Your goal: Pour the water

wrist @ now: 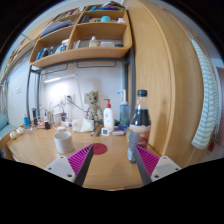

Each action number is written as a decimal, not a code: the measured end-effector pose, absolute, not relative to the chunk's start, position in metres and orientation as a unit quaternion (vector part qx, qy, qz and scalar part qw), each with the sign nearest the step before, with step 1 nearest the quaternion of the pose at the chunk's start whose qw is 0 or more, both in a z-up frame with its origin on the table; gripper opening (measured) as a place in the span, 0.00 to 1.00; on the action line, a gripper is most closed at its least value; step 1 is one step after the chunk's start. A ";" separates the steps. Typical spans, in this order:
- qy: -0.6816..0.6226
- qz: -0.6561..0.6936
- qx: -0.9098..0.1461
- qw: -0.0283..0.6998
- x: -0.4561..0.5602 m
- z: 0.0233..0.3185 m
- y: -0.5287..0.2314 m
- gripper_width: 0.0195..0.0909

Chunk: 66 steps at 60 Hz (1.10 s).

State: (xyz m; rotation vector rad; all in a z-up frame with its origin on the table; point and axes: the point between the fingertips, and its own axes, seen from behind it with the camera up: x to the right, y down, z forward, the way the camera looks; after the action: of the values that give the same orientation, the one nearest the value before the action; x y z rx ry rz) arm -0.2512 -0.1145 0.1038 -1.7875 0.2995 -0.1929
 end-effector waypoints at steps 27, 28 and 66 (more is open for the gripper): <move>0.150 -0.110 -0.758 0.625 -0.140 0.106 -0.070 0.85; 0.149 -0.108 -0.757 0.626 -0.140 0.107 -0.067 0.83; 0.120 -0.103 -0.755 0.636 -0.144 0.103 -0.041 0.26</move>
State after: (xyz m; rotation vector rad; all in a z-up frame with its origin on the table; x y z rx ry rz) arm -0.1436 -0.0407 0.1031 -1.7256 0.2731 -0.2364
